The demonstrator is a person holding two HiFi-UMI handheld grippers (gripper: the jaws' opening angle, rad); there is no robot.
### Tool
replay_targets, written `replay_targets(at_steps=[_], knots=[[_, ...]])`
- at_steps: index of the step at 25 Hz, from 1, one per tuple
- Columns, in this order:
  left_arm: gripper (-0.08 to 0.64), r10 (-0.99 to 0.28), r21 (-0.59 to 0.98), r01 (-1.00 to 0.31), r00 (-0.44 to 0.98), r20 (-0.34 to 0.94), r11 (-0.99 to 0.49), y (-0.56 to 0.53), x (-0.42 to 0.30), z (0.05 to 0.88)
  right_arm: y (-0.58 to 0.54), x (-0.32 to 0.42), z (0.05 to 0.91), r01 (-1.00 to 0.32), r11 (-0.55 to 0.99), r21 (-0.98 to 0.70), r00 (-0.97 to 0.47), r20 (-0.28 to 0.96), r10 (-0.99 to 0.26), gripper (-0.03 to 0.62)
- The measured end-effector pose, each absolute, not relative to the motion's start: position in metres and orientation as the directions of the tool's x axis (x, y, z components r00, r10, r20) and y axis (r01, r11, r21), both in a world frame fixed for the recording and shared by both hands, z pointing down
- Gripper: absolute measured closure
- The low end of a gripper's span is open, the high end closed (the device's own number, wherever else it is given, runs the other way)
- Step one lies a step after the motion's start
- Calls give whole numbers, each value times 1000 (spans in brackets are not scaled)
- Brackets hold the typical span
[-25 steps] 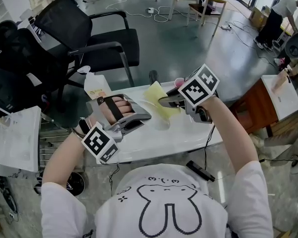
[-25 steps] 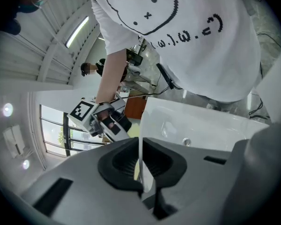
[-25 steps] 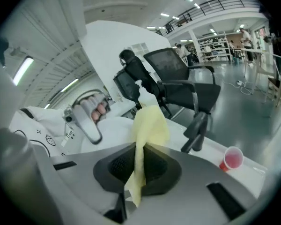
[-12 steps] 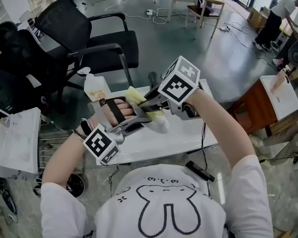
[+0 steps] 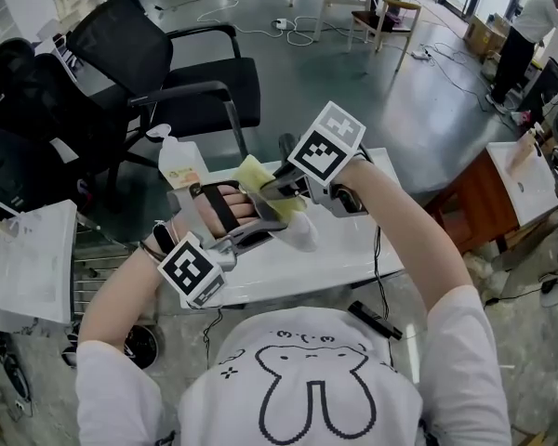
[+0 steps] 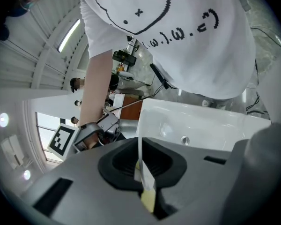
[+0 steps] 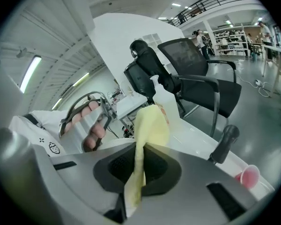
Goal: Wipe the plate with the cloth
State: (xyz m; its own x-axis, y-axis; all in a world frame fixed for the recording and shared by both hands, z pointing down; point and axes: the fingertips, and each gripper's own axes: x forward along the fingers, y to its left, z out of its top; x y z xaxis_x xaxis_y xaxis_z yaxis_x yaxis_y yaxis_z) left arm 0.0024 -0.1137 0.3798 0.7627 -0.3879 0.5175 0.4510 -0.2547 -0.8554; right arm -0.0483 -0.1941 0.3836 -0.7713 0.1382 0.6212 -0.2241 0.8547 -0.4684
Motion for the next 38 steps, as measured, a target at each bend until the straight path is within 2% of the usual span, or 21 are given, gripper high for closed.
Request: replay_targets(at_steps=[9,18,24,31,38], knots=[[535,-386,-858,440,767,512,-265,-108,3,375,-207,-23,418,-325,758,-566,-788,605,113,555],[535,-405,-869,405,770,492,-285,-113,2,373,-209,20,464,-441,667,-601,-761,644,77,555],[535,-397,-864,345,782,481,-367,-119,2,379,-214,37,463,-476,649,-594,-774,634,12,555],[535,-431,-804,160,775,462,-573,-140,-3,408,-218,53,445,-507,674,-538,-792,599,-117,555],[535,-432,-542,-113,745,509,-833,-176,-16,479,-214,57,441,-522,660,-540,-816,543,-200,555]])
